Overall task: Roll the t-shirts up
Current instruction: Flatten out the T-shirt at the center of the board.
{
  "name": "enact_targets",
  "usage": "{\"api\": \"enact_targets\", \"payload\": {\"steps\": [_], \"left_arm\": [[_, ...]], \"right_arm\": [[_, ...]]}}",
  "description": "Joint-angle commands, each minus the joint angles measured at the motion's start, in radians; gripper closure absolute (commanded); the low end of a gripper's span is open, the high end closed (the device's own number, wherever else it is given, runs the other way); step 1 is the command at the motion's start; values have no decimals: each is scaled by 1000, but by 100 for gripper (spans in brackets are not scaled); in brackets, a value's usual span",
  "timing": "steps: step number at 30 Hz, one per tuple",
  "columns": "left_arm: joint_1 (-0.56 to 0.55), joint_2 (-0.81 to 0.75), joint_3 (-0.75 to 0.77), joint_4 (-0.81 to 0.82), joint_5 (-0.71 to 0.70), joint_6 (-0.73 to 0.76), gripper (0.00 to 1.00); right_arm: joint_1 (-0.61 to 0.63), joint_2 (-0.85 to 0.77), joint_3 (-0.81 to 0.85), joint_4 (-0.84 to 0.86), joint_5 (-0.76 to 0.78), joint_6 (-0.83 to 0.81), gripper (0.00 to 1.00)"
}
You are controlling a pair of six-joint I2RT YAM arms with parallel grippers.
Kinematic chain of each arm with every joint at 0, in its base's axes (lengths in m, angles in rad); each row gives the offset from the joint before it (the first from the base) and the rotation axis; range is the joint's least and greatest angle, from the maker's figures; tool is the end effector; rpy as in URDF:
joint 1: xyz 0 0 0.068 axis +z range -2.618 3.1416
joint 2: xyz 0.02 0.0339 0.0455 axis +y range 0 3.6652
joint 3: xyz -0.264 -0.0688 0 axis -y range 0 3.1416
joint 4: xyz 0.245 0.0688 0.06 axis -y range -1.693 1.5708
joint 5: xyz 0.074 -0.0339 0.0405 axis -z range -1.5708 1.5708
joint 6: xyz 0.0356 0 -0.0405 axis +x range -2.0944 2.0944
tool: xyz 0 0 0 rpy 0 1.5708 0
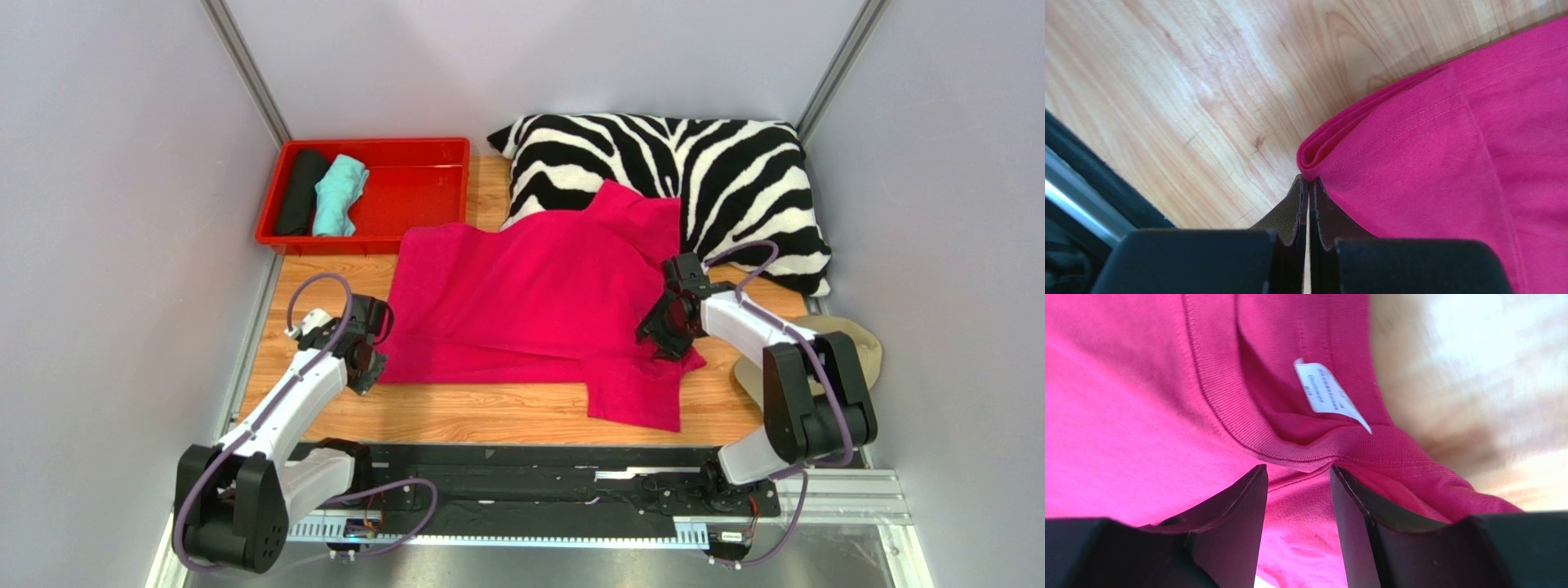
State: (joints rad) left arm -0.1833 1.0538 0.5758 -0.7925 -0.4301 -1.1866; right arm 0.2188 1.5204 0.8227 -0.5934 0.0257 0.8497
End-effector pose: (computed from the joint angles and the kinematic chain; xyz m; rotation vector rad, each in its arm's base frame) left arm 0.1660 -0.0157 0.1820 -1.3432 2.2681 0.1935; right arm 0.2572 0.0562 0.1604 0.8993 2.7389 0.1747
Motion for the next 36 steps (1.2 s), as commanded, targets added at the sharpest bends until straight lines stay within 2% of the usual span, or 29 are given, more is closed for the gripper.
{"api": "enact_targets", "payload": {"steps": [1,7,11,13,16,17,19,22,25,30,31,36], "left_arm": [[5,-80,1,-111,-90,-39,100],[5,-136,-2,-174,-91,-67,100],[5,-155,-11,-140,-90,-25,100],[5,-140,-5,-123,-81,4,96],[5,-115,36,-105,-76,94,78],[5,-110,61,-84,-73,155,73],[5,-103,82,-35,-42,209,68],[5,-83,122,57,31,301,68],[-2,1,185,134,91,347,68],[-10,248,320,265,234,418,73],[-10,282,352,310,250,421,77],[-7,501,452,368,261,395,83]], "right_arm": [[-10,-75,-111,-117,3,69,50],[-12,-271,-165,-190,62,92,48],[-10,-321,-128,-233,85,82,47],[5,-341,-82,-269,121,77,46],[13,-382,-50,-281,143,43,46],[11,-406,-43,-246,138,28,46],[17,-420,-22,-189,97,-38,46],[60,-375,21,-108,91,-87,46],[116,-243,111,-79,123,-116,48],[125,-41,196,-3,129,-132,49],[126,-19,205,10,134,-132,50],[102,92,220,53,109,-121,51]]}}
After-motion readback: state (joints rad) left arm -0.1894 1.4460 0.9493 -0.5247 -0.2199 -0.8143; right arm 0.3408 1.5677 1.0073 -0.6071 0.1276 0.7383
